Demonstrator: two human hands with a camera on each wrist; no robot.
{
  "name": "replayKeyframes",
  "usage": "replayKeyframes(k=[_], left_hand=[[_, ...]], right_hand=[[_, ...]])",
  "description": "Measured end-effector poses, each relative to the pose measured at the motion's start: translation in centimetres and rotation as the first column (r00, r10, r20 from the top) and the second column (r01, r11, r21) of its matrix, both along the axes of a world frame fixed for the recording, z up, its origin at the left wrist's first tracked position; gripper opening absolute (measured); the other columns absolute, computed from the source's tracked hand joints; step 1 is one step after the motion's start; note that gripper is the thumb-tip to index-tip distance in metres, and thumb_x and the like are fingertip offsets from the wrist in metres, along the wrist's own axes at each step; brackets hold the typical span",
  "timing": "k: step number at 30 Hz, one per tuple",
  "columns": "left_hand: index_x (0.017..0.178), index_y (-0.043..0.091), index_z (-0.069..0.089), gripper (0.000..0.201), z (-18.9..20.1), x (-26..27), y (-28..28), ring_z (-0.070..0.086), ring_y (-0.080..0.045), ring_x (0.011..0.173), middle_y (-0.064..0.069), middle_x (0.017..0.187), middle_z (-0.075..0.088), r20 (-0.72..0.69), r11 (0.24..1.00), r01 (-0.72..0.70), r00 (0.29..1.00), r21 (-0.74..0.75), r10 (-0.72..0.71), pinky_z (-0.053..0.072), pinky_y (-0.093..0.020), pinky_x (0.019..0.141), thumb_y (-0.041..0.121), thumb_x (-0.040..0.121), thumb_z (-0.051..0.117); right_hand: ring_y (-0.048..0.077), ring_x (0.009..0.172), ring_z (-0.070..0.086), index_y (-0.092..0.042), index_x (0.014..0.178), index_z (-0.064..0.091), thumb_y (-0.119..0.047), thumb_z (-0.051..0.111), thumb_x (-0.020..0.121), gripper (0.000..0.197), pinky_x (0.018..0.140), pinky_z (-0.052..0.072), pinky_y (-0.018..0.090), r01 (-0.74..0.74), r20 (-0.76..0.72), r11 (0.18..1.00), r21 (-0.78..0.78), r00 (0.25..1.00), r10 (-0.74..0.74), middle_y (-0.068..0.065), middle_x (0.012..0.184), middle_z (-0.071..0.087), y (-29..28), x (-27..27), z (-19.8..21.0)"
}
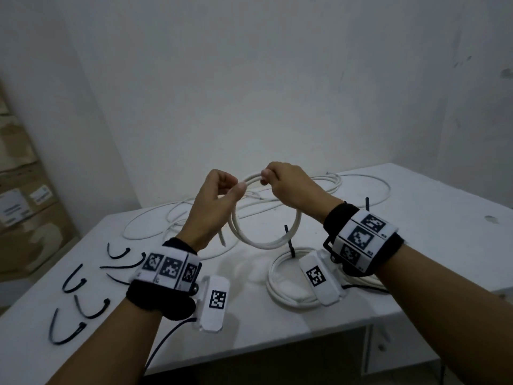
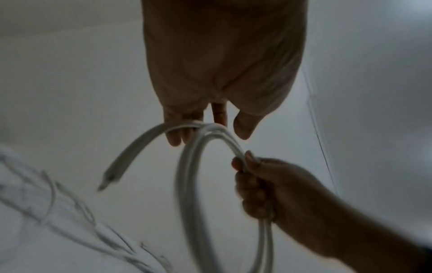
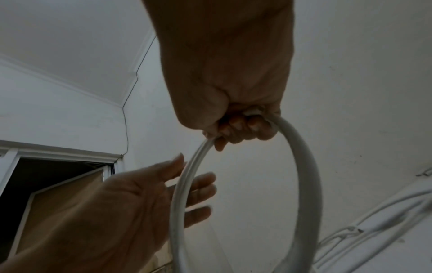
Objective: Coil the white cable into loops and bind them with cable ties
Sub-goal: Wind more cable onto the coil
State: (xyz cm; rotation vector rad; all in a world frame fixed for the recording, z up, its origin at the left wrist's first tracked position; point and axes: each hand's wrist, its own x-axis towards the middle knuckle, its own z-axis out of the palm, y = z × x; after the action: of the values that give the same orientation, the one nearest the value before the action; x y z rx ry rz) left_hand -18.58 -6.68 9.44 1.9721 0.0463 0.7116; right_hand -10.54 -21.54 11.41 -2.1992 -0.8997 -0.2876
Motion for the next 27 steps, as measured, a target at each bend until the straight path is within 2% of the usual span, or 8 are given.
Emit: replayKeyframes(k=[2,4,7,9,12,18,21,27], left_hand=[[0.089,0.012,0.057,0.025,-1.2,-0.7,0.5,0.060,-0.008,0.074,0.003,0.081,0.064,0.118,0.967,-0.208,0.974,0.147,0.191,0.046,-0.011,0.063,0.036,0.090,0.063],[0.083,0.012,0.062,0.033,-2.2,-1.3,0.7,0.066,-0.016,0.064,-0.002,0.070,0.067,0.098,0.959,-0.260,0.963,0.115,0.250,0.056,-0.025,0.062,0.044,0.087,0.065],[0.080,0.008,0.068,0.028,-3.4,-1.2,0.4,0.070,-0.031,0.067,-0.014,0.072,0.070,-0.037,0.979,-0.189,0.982,-0.079,0.187,0.060,-0.042,0.068,0.033,0.092,0.062],[0.080,0.001,0.068,0.029,-3.6,-0.8,0.3,0.069,-0.038,0.079,-0.023,0.084,0.069,-0.090,0.959,-0.130,0.990,-0.251,0.111,0.060,-0.039,0.072,0.024,0.096,0.057],[0.091,-0.004,0.066,0.028,-3.7,-0.9,0.4,0.069,-0.033,0.084,-0.028,0.095,0.068,-0.135,0.926,-0.027,0.991,-0.376,-0.026,0.059,-0.031,0.073,0.019,0.099,0.053],[0.099,0.000,0.064,0.023,-3.5,-1.9,1.0,0.067,-0.021,0.066,-0.011,0.073,0.066,-0.151,0.895,0.179,0.954,-0.408,-0.259,0.058,-0.031,0.066,0.015,0.099,0.047],[0.104,0.000,0.063,0.020,-3.0,-2.4,2.0,0.067,-0.022,0.069,-0.011,0.072,0.068,-0.210,0.882,0.231,0.917,-0.412,-0.338,0.058,-0.033,0.068,0.011,0.098,0.048],[0.112,0.005,0.062,0.024,-2.5,-3.0,2.4,0.070,-0.023,0.077,-0.016,0.095,0.070,-0.236,0.960,0.126,0.954,-0.252,-0.187,0.058,-0.034,0.068,0.009,0.088,0.066]], right_hand=[[0.019,0.082,0.051,-0.005,0.103,0.061,-0.023,0.033,0.103,0.033,0.062,0.028,0.025,0.029,0.033,0.999,0.029,0.999,-0.030,0.011,0.103,0.066,0.1,0.1,-0.1],[0.023,0.086,0.055,-0.006,0.102,0.060,-0.025,0.033,0.103,0.033,0.067,0.035,0.028,0.041,0.059,0.997,0.059,0.997,-0.044,0.012,0.102,0.067,0.4,-0.1,-0.5],[0.025,0.089,0.059,-0.007,0.104,0.058,-0.027,0.032,0.103,0.032,0.073,0.044,0.034,0.029,0.049,0.994,0.102,0.998,-0.034,0.010,0.103,0.067,1.0,-0.5,-1.1],[0.024,0.086,0.059,-0.008,0.104,0.057,-0.028,0.031,0.103,0.032,0.067,0.043,0.030,0.016,0.031,0.993,0.113,0.999,-0.019,0.009,0.103,0.066,1.3,-0.9,-1.4],[0.020,0.083,0.057,-0.009,0.104,0.056,-0.029,0.032,0.103,0.032,0.060,0.038,0.021,0.005,0.026,0.995,0.098,1.000,-0.007,0.006,0.104,0.066,1.4,-1.0,-1.7],[0.022,0.083,0.056,-0.008,0.102,0.056,-0.028,0.032,0.103,0.031,0.065,0.038,0.031,0.042,0.041,0.996,0.082,0.998,-0.045,0.009,0.102,0.066,0.9,-0.7,-2.2],[0.023,0.085,0.057,-0.008,0.102,0.056,-0.027,0.032,0.103,0.031,0.066,0.037,0.030,0.030,0.020,0.998,0.054,0.999,-0.031,0.009,0.102,0.067,1.1,-0.7,-2.4],[0.017,0.078,0.054,-0.008,0.098,0.061,-0.025,0.035,0.102,0.031,0.063,0.035,0.026,-0.056,-0.079,0.998,0.017,0.995,0.057,0.008,0.103,0.067,3.0,-1.7,-3.2]])
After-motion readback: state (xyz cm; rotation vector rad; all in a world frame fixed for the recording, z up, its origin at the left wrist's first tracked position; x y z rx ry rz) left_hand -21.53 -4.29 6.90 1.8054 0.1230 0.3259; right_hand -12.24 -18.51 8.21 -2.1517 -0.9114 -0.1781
